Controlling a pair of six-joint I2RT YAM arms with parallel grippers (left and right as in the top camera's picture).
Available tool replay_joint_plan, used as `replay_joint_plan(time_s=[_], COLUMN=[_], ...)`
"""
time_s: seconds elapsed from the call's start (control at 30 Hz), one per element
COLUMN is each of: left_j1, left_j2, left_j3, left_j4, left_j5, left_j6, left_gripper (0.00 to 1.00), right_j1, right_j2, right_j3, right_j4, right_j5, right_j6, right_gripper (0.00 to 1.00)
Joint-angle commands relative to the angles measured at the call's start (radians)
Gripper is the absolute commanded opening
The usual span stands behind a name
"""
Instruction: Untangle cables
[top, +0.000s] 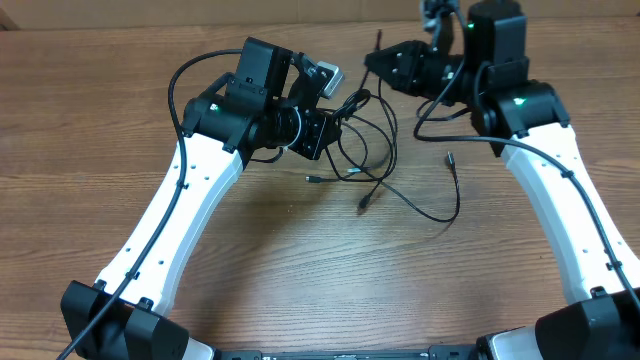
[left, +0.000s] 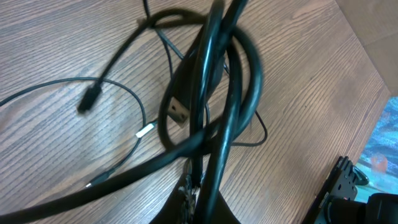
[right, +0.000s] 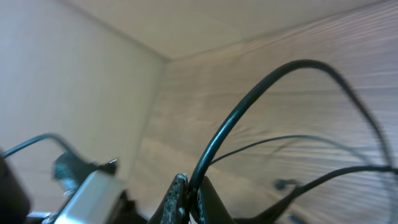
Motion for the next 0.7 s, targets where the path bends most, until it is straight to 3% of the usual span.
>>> replay_joint_plan(time_s=[0.0,0.3,0.5,0.53,0.6,0.67], left_j1=[0.0,0.0,0.0,0.0,0.0,0.0], left_j2=[-0.028,-0.028,-0.028,-0.028,-0.028,-0.032], left_j3=[0.024,0.024,0.024,0.024,0.024,0.024], left_j4=[-0.01,-0.024,-0.023,-0.023,-0.026,-0.039], left_j5=[0.006,-0.011,-0.011,-0.011,-0.007,0.028], left_j6=[0.02,0.02,0.02,0.02,0.024,0.055], left_gripper=[0.04,0.04,0.05,0.05,0.05,0.06], right_j1=[-0.06,-0.199,-0.214,-0.209,-0.2,-0.189], right_j2=[-0.03,-0.03,-0.03,-0.03,-0.03,-0.03], right_j3=[0.039,0.039,0.039,0.039,0.039,0.039], right_j4=[0.004,0.0,-0.076,-0.095,-0.124,-0.163], right_j5=[0.072,0.071,0.061,0.052,0.045,0.045], right_j6=[-0.05,-0.048,-0.05,-0.062,-0.104,-0.179], right_gripper=[0.04,0.04,0.04,0.08,0.36,0.51])
